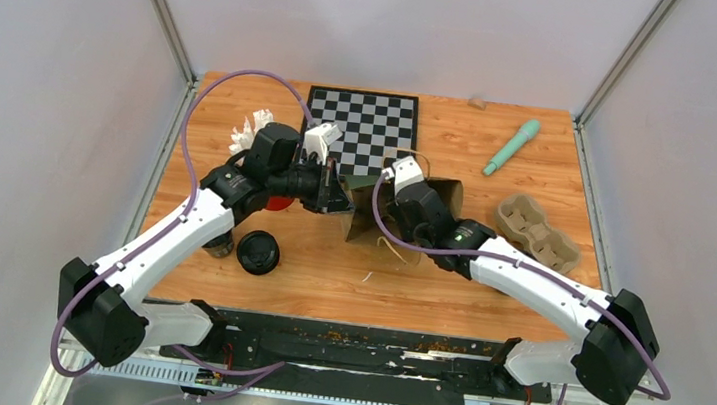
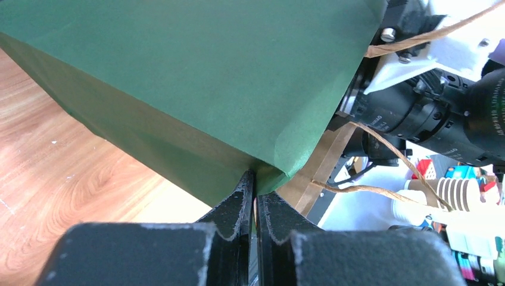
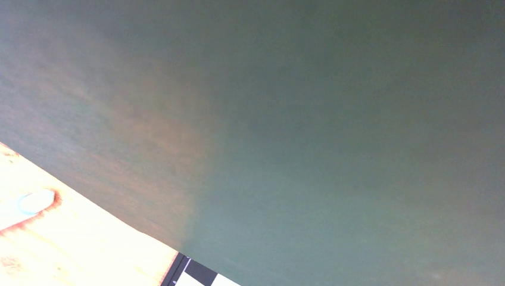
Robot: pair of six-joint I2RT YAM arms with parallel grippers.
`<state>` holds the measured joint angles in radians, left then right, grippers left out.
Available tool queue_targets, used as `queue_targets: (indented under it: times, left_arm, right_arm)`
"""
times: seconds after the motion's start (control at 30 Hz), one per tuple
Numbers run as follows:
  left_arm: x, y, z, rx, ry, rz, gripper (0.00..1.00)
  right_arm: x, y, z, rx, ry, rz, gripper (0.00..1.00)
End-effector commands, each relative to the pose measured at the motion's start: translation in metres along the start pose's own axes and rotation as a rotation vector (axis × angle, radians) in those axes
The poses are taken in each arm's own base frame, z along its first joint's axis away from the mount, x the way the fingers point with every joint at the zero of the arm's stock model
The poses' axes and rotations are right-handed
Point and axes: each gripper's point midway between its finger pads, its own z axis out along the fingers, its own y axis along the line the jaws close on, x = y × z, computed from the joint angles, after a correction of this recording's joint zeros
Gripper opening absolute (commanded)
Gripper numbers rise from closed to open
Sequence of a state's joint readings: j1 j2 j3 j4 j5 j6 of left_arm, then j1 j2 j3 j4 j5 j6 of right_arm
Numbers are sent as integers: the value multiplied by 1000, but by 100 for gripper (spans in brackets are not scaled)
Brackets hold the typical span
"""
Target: Pack the takeout coffee
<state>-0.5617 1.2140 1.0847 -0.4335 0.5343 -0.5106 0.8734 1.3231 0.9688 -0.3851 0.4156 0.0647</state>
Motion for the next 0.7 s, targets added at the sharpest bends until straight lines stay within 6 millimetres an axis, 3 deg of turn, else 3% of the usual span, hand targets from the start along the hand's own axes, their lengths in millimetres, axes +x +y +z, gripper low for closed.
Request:
queue_targets:
  times: [0.0, 0.27, 0.43, 0.67]
  left_arm:
    - [-10, -4, -2, -9, -15, 17, 10]
    - [-12, 1, -6, -57, -12, 24, 10]
    - [-13, 1, -6, -58, -15, 23, 10]
    - [-10, 1, -6, -58, -12, 7, 9]
  right_arm:
    - [-41, 5, -20, -76, -113, 3, 24]
    - [-66, 1, -40, -89, -152, 2, 23]
    - [-68, -5, -46, -70, -165, -15, 24]
    - [-49, -14, -35, 4, -149, 27, 46]
